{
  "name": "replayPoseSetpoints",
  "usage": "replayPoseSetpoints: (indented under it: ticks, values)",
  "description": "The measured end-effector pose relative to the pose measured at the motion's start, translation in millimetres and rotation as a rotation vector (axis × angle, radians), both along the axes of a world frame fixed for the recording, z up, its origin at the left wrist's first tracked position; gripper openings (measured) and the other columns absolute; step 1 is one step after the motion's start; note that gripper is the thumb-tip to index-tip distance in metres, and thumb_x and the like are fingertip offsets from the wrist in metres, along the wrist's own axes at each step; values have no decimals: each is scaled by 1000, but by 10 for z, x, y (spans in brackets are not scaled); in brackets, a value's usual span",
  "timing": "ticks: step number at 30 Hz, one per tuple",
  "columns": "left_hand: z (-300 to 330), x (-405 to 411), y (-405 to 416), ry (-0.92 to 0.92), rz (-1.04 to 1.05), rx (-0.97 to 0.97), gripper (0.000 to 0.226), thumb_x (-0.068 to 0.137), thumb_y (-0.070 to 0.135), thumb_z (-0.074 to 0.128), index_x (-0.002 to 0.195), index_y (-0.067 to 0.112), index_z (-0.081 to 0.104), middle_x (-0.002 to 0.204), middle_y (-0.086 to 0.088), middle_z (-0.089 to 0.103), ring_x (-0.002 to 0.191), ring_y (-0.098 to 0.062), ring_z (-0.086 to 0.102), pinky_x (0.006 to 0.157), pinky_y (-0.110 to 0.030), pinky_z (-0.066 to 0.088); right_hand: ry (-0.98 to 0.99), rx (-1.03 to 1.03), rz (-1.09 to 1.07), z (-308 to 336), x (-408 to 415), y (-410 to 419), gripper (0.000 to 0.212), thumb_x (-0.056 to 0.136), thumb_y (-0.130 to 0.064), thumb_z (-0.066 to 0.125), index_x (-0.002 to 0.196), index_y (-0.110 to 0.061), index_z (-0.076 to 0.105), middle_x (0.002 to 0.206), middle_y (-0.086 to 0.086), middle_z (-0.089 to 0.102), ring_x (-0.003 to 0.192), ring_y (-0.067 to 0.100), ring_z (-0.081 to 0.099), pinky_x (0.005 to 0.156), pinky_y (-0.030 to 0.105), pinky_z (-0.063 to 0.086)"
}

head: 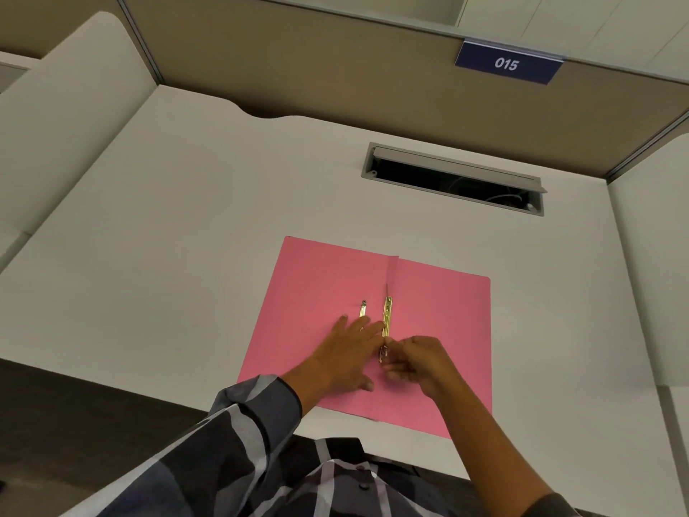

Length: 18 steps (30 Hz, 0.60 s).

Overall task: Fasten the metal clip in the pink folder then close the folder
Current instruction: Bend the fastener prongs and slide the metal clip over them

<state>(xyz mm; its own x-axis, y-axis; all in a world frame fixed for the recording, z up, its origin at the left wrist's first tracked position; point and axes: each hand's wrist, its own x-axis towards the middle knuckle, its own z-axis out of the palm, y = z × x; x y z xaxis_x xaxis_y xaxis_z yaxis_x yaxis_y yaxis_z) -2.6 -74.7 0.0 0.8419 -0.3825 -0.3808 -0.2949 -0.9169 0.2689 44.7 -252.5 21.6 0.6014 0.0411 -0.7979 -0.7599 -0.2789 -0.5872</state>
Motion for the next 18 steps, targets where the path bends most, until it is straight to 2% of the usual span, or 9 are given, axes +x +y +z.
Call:
replayPoseSetpoints:
  ticks: [2, 4, 5, 7, 9, 11, 14, 18]
  values:
    - [-4, 14, 12, -10, -16, -2, 100, 81, 59, 81, 161, 22, 33, 176, -2, 19, 162, -31, 15, 129, -60, 14, 4, 22, -34, 2, -16, 10, 33, 91, -17, 81, 102, 13, 71, 89, 29, 79, 59, 26, 74, 57, 33, 64]
    - [-6, 29, -4, -17, -29, 6, 100, 81, 59, 81, 161, 23, 33, 175, -2, 19, 161, -32, 16, 129, -61, 13, -152, -106, 2, -29, 39, 11, 27, 92, -17, 79, 103, 7, 72, 94, 28, 78, 71, 31, 75, 69, 40, 65]
    - [-5, 39, -16, -23, -36, 13, 100, 81, 59, 81, 161, 23, 33, 175, -2, 20, 161, -32, 16, 129, -62, 13, -280, -213, 66, -37, 95, 3, 20, 92, -16, 78, 104, 0, 73, 97, 23, 78, 82, 33, 76, 77, 43, 65]
    - [-2, 55, -33, -32, -50, 41, 101, 81, 60, 81, 161, 21, 33, 175, -3, 21, 160, -32, 18, 128, -64, 15, -536, -376, 284, -11, 255, 13, 20, 94, -10, 73, 114, -9, 71, 111, 12, 74, 101, 30, 72, 86, 38, 60]
    - [0, 62, -43, -36, -59, 65, 100, 81, 60, 81, 161, 21, 35, 174, -4, 22, 160, -33, 19, 127, -66, 18, -711, -458, 574, 0, 439, 48, 39, 95, -1, 69, 132, -11, 63, 130, 12, 62, 113, 27, 65, 90, 31, 56]
    - [-4, 62, -53, -41, -61, 76, 99, 81, 59, 81, 160, 21, 36, 174, -5, 22, 160, -34, 20, 126, -68, 19, -787, -521, 857, 2, 598, 98, 56, 93, 4, 68, 144, -17, 56, 143, 12, 50, 122, 28, 58, 95, 31, 57]
    - [3, 61, -79, -35, -65, 93, 101, 81, 57, 81, 162, 21, 33, 175, -7, 21, 160, -35, 20, 125, -70, 19, -861, -621, 1127, 12, 766, 127, 57, 93, 1, 71, 144, -20, 57, 146, 12, 45, 126, 30, 53, 97, 40, 59]
    - [8, 64, -102, -39, -67, 110, 102, 82, 58, 81, 162, 21, 30, 175, -7, 21, 160, -35, 20, 125, -71, 20, -907, -653, 1189, 49, 888, 97, 39, 93, -3, 73, 129, -16, 66, 136, 13, 52, 117, 29, 55, 94, 42, 59]
